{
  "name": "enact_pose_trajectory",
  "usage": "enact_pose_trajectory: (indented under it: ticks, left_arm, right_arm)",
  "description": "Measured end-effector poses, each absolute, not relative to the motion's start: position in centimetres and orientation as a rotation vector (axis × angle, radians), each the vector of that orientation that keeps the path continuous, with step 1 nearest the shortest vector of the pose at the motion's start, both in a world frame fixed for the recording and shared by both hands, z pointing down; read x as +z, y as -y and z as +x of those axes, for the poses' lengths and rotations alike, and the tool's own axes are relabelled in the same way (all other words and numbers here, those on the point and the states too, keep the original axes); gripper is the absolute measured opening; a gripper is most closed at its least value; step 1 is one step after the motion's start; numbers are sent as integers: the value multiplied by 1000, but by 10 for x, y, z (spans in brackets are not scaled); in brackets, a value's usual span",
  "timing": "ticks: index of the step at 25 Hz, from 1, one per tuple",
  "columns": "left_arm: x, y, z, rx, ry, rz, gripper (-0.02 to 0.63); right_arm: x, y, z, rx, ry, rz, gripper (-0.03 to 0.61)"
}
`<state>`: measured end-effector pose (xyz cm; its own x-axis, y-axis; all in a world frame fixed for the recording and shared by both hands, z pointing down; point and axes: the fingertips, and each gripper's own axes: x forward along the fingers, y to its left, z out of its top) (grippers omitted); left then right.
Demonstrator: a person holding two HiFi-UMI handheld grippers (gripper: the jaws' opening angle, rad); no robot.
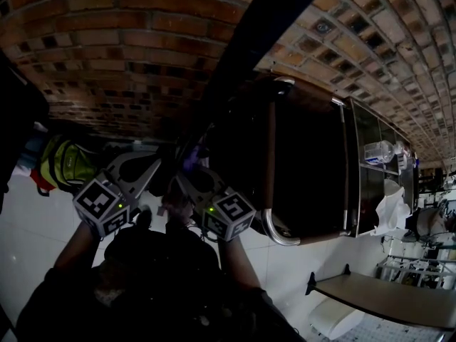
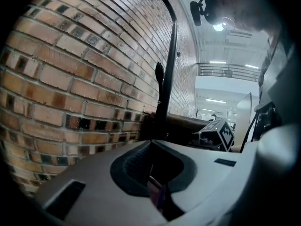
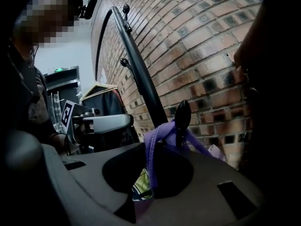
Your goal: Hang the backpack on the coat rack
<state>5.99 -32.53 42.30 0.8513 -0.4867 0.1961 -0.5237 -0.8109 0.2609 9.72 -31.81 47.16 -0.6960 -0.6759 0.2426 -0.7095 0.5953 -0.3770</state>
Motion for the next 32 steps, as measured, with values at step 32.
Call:
enact_pose_trajectory:
  ticks: [32]
  left_arm:
    - [399,235,29,124,436,2860,35]
  right_arm:
    - [366,220,118,220,2688,2021,89]
